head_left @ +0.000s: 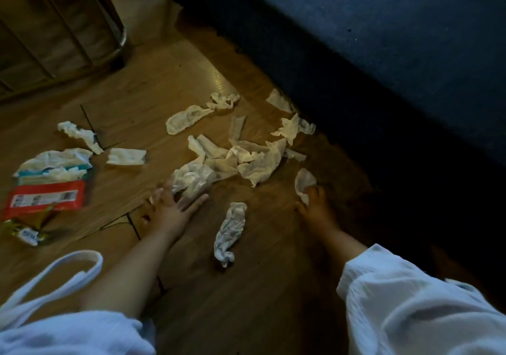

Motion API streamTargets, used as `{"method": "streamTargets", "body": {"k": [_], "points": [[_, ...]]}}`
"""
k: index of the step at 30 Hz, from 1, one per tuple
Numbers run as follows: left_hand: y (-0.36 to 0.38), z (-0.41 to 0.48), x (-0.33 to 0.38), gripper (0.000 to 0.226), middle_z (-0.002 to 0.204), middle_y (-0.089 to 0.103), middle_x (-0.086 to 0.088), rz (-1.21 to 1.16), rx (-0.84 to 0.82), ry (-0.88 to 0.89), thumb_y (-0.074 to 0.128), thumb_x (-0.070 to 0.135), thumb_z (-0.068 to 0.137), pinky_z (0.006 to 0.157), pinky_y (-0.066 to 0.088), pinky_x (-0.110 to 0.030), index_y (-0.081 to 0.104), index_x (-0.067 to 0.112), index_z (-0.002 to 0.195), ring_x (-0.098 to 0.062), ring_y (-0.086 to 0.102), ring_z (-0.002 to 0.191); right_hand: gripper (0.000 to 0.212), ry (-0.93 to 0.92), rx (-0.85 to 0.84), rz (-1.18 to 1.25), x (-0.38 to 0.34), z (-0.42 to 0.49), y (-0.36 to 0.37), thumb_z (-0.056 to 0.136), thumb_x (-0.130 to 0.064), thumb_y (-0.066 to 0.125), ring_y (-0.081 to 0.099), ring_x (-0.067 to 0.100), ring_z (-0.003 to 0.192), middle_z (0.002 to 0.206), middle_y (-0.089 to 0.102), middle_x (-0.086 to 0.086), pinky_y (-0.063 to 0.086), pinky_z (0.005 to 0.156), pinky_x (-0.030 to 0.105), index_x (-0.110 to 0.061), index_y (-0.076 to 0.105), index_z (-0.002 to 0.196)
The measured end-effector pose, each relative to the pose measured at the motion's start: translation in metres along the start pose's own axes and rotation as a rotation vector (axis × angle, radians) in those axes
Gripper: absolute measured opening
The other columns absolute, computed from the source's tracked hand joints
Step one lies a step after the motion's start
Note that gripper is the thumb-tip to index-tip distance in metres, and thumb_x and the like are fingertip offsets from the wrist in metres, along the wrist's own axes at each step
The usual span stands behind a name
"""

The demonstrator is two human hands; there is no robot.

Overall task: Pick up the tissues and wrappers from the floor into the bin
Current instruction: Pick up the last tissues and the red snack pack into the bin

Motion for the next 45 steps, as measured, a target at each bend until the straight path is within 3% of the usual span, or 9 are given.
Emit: {"method": "streamTargets", "body": {"k": [4, 8, 12, 15, 19, 25, 31, 38, 45], "points": [[0.022, -0.013, 0.010, 0.068, 0.148, 0.027, -0.010, 0.152, 0.068, 0.053, 0.054, 0.056, 0.082, 0.113, 0.023, -0.049, 0.036, 0.022, 0.138, -0.034, 0.017, 0.138, 0.037, -0.056, 0.047, 0.080, -0.012, -0.010, 0.001, 0.094, -0.008, 0.043, 0.048, 0.029, 0.119, 0.133, 0.045, 0.015, 0.040, 0.094, 0.035, -0.007, 0.042, 0.131], [0.035, -0.033, 0.009, 0.033, 0.122, 0.053, -0.013, 0.163, 0.236, 0.165, 0.043, 0.030, 0.096, 0.096, 0.035, -0.042, 0.053, 0.010, 0.120, -0.031, 0.040, 0.118, 0.050, -0.304, -0.043, 0.085, -0.049, -0.028, 0.022, 0.091, -0.026, 0.053, 0.042, 0.024, 0.126, 0.138, 0.042, 0.010, 0.037, 0.105, 0.039, -0.015, 0.037, 0.138], [0.023, -0.041, -0.005, 0.028, 0.114, 0.056, -0.025, -0.199, 0.319, 0.166, 0.046, 0.008, 0.093, 0.084, 0.041, -0.039, 0.048, -0.002, 0.119, -0.038, 0.052, 0.108, 0.082, -0.482, -0.330, -0.310, -0.081, -0.041, 0.055, 0.074, -0.062, 0.060, 0.025, 0.024, 0.134, 0.148, 0.026, 0.002, 0.029, 0.106, 0.041, -0.035, 0.022, 0.142], [0.011, -0.041, -0.015, 0.037, 0.125, 0.052, -0.025, -0.226, 0.334, 0.117, 0.043, 0.007, 0.095, 0.093, 0.041, -0.039, 0.043, -0.003, 0.130, -0.037, 0.050, 0.116, 0.063, -0.600, -0.395, -0.532, -0.089, -0.047, 0.073, 0.084, -0.049, 0.056, 0.034, 0.028, 0.122, 0.140, 0.033, 0.006, 0.036, 0.096, 0.038, -0.026, 0.032, 0.137], [-0.009, -0.046, -0.008, 0.024, 0.101, 0.058, -0.024, -0.340, 0.352, 0.021, 0.039, 0.010, 0.096, 0.072, 0.038, -0.033, 0.058, -0.002, 0.104, -0.034, 0.054, 0.094, 0.042, -0.442, -0.521, -0.333, -0.098, -0.049, 0.061, 0.091, -0.022, 0.053, 0.045, 0.024, 0.118, 0.136, 0.040, 0.008, 0.043, 0.096, 0.034, -0.016, 0.044, 0.131], [-0.054, -0.091, 0.052, 0.029, 0.073, 0.050, -0.011, -0.525, 0.246, 0.024, 0.037, 0.018, 0.095, 0.059, 0.033, -0.029, 0.052, 0.012, 0.071, -0.021, 0.044, 0.071, 0.034, -0.094, -0.199, 0.353, -0.111, -0.071, -0.018, 0.089, -0.018, 0.059, 0.058, 0.021, 0.104, 0.123, 0.053, 0.012, 0.051, 0.080, 0.027, -0.008, 0.051, 0.120], [-0.097, -0.148, 0.122, 0.032, 0.063, 0.051, 0.000, -0.524, 0.126, 0.200, 0.041, 0.026, 0.097, 0.057, 0.035, -0.026, 0.052, 0.017, 0.068, -0.017, 0.048, 0.062, 0.021, -0.126, -0.114, 0.645, -0.134, -0.105, -0.097, 0.091, -0.015, 0.055, 0.057, 0.006, 0.079, 0.103, 0.055, -0.001, 0.047, 0.053, 0.013, -0.019, 0.050, 0.111], [-0.103, -0.151, 0.172, 0.036, 0.060, 0.048, 0.003, -0.460, -0.086, 0.471, 0.047, 0.021, 0.095, 0.056, 0.035, -0.024, 0.047, 0.020, 0.059, -0.009, 0.045, 0.058, 0.031, -0.080, -0.017, 0.577, -0.148, -0.099, -0.138, 0.094, -0.030, 0.052, 0.057, 0.009, 0.074, 0.089, 0.063, 0.003, 0.044, 0.063, 0.019, -0.008, 0.062, 0.112], [-0.093, -0.133, 0.209, 0.020, 0.075, 0.061, -0.006, -0.412, -0.408, 0.680, 0.047, 0.022, 0.096, 0.060, 0.044, -0.030, 0.064, 0.013, 0.090, -0.016, 0.056, 0.066, 0.025, 0.125, 0.004, 0.481, -0.128, -0.101, -0.152, 0.097, -0.025, 0.042, 0.050, 0.012, 0.065, 0.087, 0.061, 0.006, 0.037, 0.055, 0.022, -0.010, 0.061, 0.103]]}}
Point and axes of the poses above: each hand's wrist, its own z-axis towards the middle knuckle, its own y-axis out of the palm, x = y × z, the point moved 2 cm from there along z, towards the middle knuckle
